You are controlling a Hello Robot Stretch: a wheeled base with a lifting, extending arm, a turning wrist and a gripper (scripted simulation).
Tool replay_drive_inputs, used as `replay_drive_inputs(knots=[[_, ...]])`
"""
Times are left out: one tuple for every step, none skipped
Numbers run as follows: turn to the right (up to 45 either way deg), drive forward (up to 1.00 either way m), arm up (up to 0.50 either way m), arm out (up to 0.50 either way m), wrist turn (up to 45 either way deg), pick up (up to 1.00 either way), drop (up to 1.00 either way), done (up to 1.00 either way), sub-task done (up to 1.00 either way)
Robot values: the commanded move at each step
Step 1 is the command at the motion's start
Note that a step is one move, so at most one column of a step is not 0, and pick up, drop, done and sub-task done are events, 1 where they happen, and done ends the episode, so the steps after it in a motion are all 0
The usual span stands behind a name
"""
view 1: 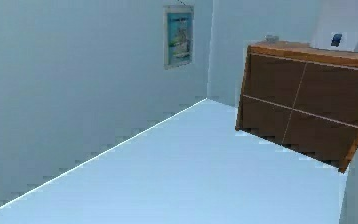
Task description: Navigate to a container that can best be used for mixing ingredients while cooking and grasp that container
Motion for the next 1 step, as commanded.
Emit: replay_drive_inputs(knots=[[0.0, 0.5, 0.0, 0.0, 0.0, 0.0, 0.0, 0.0, 0.0]])
